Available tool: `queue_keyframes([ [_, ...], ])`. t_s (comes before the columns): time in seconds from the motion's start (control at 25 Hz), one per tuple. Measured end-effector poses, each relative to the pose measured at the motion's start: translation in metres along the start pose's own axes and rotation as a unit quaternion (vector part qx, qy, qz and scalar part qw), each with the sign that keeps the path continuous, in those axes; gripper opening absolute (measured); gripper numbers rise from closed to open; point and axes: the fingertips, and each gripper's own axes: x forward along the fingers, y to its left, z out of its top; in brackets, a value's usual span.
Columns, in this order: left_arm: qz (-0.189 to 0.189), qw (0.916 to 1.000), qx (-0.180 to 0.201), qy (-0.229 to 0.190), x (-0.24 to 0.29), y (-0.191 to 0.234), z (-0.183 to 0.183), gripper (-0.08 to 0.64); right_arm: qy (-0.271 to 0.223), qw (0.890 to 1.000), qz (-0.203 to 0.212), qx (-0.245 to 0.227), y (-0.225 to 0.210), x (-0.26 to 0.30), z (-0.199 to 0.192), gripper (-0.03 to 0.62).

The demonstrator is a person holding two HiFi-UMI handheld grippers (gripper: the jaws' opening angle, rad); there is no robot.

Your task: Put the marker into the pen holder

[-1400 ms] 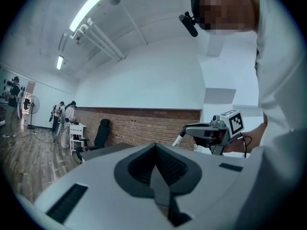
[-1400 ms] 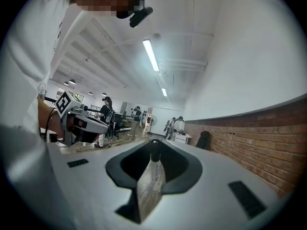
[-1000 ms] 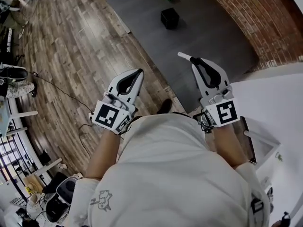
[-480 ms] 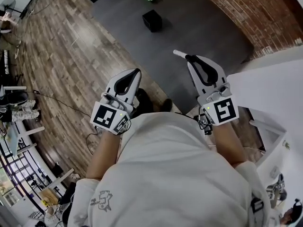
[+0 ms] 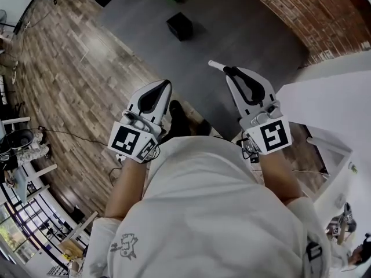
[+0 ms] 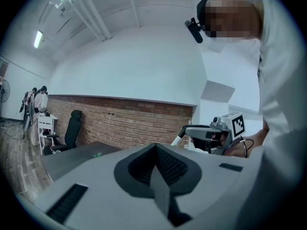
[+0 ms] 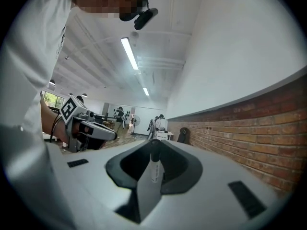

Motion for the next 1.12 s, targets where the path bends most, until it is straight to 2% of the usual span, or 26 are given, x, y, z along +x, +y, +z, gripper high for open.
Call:
queue_keyframes([
  [0.2,-0.004,0.9999,-0.006,0.009,0.008,0.028,-0.007,0.011,0.009,1.000,-0.002,0.013,-0.001,0.032,-0.010,0.071],
  [0.44,-0.010,0.9996,-0.020,0.018,0.018,0.072,-0.012,0.011,0.030,1.000,0.004,-0.001,-0.002,0.081,-0.025,0.071],
  [0.56,-0.019,0.9993,-0.021,0.025,0.026,0.092,-0.016,0.011,0.048,0.999,0.004,-0.007,-0.004,0.109,-0.042,0.071],
  [0.8,-0.034,0.9984,-0.024,0.039,0.044,0.131,-0.026,0.011,0.068,0.998,0.013,0.011,-0.008,0.162,-0.072,0.071],
  [1.12,-0.045,0.9974,-0.028,0.050,0.065,0.181,-0.034,0.011,0.102,0.995,0.014,0.003,-0.019,0.221,-0.111,0.071],
])
